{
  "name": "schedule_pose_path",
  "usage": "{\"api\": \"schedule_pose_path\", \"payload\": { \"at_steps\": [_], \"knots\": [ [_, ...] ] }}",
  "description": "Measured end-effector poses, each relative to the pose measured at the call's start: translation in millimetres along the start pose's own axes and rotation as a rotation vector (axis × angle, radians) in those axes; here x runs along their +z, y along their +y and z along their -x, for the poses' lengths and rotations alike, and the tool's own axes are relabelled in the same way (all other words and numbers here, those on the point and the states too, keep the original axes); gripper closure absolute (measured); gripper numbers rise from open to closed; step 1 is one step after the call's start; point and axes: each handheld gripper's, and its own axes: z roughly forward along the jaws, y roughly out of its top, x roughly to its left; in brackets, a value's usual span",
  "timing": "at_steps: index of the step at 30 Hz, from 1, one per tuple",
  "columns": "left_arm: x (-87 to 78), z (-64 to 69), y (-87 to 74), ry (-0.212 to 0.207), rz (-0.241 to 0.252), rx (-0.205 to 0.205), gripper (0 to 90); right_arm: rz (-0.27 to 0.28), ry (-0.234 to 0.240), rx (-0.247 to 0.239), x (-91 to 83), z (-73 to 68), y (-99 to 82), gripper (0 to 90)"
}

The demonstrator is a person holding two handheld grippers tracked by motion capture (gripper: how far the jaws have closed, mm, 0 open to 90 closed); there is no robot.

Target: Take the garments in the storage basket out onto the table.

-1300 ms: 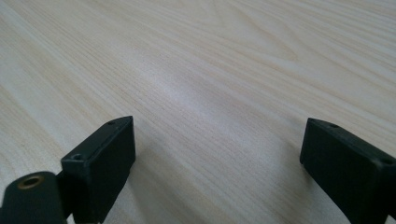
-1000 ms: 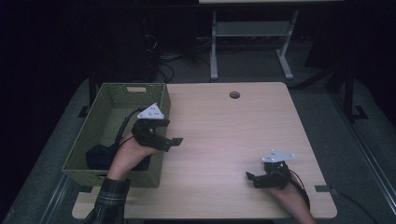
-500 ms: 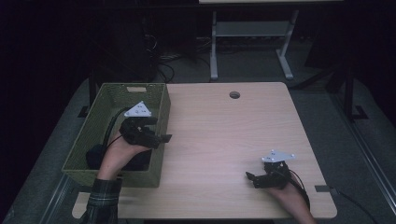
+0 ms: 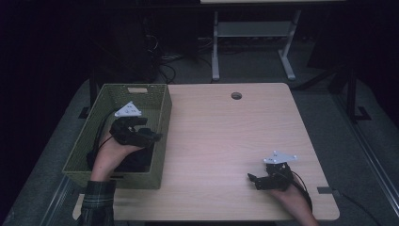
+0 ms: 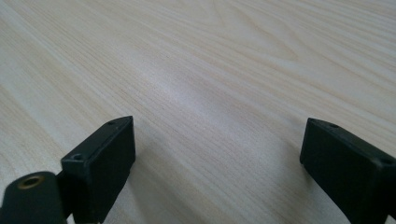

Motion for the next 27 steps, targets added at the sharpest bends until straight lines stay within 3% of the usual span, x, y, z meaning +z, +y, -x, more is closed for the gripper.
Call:
{"api": "schedule_pose_path", "payload": {
  "at_steps": [9,22,27],
  "knots": [
    [-7.5,-12.6,-9.8,0.046,-0.026,-0.02,13.8,0.0,0.0,-0.001,0.0,0.1,0.0,10.0],
    [-17.8,-28.1,-22.9,0.08,-0.033,-0.055,13.8,0.0,0.0,-0.001,0.0,0.0,0.0,10.0],
    [-17.3,-32.3,-28.3,0.096,-0.067,-0.048,13.8,0.0,0.0,0.0,0.0,0.0,0.0,10.0]
  ]
}}
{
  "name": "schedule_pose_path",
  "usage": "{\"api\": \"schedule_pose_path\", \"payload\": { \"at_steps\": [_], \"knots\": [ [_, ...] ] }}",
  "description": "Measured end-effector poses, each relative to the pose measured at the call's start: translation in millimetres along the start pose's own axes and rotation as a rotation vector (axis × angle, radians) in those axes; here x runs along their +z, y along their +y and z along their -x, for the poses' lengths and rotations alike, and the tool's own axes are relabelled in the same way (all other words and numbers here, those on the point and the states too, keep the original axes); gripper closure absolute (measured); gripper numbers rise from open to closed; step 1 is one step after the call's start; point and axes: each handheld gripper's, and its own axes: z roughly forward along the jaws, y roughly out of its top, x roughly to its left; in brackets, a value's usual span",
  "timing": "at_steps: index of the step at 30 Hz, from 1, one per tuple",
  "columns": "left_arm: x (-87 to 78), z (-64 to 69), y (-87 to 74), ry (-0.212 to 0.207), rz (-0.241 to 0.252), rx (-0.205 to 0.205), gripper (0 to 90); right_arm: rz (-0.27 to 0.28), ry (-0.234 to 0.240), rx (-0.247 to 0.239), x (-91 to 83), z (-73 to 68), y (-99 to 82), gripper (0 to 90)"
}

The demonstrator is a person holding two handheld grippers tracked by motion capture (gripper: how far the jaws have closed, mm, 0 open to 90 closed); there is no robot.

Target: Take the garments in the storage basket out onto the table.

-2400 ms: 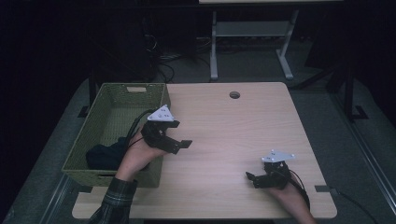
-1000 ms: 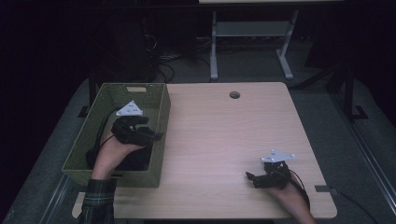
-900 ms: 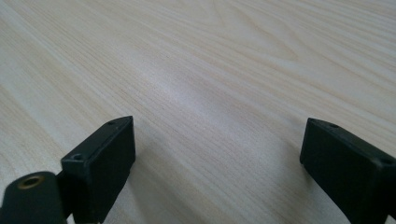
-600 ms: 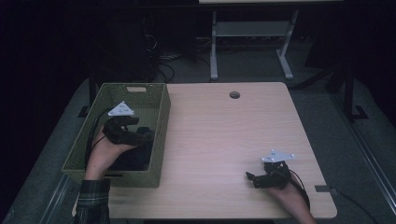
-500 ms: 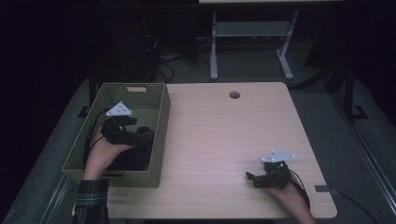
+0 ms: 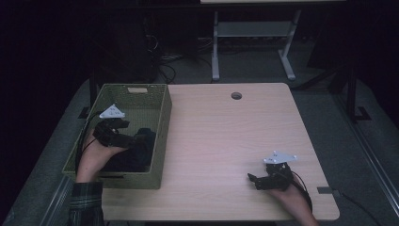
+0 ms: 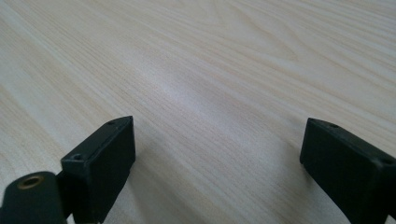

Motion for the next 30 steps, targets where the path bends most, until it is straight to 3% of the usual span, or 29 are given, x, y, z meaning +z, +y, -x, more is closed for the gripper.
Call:
{"api": "schedule_pose_path", "payload": {
  "at_steps": [16,30],
  "knots": [
    [8.1,-14.3,-15.5,0.016,-0.12,0.015,13.8,0.0,0.0,0.0,0.0,0.0,0.0,10.1],
    [24.2,-22.1,-29.5,-0.012,-0.238,0.026,13.8,0.0,0.0,0.0,0.0,0.0,0.0,10.0]
  ]
}}
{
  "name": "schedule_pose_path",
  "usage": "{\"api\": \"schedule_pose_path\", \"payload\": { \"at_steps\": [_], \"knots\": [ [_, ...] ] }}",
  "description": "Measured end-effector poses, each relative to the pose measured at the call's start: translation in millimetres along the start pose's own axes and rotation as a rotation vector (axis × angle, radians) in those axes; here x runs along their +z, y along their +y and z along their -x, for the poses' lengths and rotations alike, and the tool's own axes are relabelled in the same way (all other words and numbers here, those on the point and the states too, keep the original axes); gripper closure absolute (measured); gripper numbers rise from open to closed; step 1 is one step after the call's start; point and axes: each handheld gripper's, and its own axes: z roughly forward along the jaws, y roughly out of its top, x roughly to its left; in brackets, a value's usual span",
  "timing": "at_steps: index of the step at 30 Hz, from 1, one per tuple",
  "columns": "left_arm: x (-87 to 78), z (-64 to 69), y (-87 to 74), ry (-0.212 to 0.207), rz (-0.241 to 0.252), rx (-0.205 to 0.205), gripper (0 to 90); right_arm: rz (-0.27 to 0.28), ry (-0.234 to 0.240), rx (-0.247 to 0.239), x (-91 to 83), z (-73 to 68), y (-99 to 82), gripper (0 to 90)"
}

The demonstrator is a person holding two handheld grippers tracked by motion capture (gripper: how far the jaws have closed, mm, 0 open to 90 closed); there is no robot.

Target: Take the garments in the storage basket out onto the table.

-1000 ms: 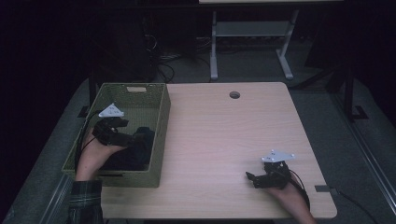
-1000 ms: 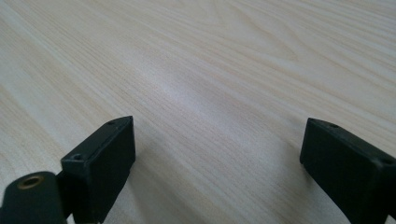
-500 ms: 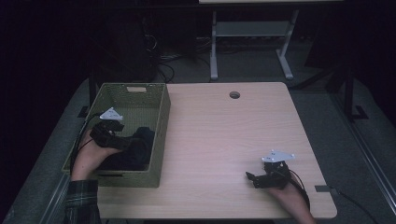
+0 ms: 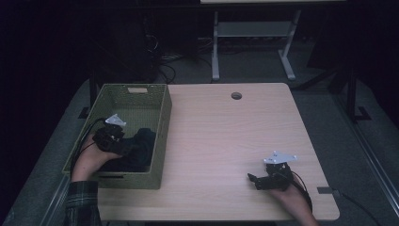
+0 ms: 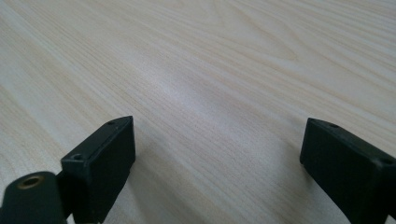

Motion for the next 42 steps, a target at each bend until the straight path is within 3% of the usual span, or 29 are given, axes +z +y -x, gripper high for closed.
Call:
{"api": "schedule_pose_path", "payload": {
  "at_steps": [12,20,26,29,34,42],
  "knots": [
    [8.3,1.4,-0.5,-0.022,-0.047,0.008,14.0,0.0,0.0,0.0,0.0,0.0,0.0,10.1],
    [12.8,2.3,0.0,-0.023,-0.072,0.012,24.2,0.0,0.0,0.0,0.0,0.0,0.0,10.1],
    [14.0,1.8,2.1,-0.032,-0.101,0.027,36.8,0.0,0.0,0.0,0.0,0.0,0.0,10.1],
    [13.7,3.1,3.0,-0.028,-0.114,0.035,49.0,0.0,0.0,0.0,0.0,0.0,0.0,10.0],
    [12.0,3.0,4.4,-0.042,-0.142,0.007,68.7,0.001,0.0,0.0,0.2,0.1,0.1,10.0],
    [10.6,3.0,9.4,-0.046,-0.169,0.005,72.2,0.003,0.0,0.003,0.6,0.1,0.3,10.0]
  ]
}}
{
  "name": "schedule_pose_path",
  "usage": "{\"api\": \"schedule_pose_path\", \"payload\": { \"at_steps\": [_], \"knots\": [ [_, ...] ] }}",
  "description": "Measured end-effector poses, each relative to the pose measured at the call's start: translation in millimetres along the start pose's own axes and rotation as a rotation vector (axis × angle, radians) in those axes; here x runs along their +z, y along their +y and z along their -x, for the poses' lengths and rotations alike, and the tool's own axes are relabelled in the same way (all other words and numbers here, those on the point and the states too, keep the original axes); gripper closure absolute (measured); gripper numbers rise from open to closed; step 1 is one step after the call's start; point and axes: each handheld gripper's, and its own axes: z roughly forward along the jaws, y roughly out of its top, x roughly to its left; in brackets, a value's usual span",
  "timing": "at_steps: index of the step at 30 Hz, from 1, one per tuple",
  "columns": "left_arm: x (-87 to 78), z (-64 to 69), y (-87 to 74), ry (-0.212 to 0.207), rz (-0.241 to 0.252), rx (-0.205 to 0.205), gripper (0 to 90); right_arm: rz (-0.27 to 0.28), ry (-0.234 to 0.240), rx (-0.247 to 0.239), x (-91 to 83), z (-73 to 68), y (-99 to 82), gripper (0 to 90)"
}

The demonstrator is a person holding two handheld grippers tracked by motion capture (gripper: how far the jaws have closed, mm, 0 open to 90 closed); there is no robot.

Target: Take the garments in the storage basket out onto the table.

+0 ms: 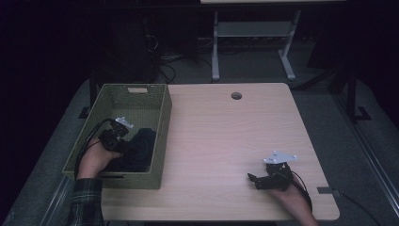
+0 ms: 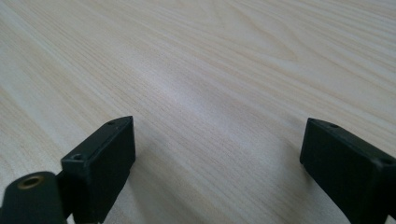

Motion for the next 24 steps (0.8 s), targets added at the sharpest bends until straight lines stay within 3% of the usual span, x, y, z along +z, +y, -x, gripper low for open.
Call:
{"api": "schedule_pose_path", "payload": {
  "at_steps": [9,24],
  "knots": [
    [-12.8,-2.0,5.3,-0.018,-0.001,-0.009,72.7,0.0,0.0,0.001,0.3,0.0,0.3,10.0],
    [-57.2,-2.6,10.2,-0.017,0.045,-0.011,73.4,0.0,-0.003,0.004,0.4,-0.1,0.5,10.1]
  ]
}}
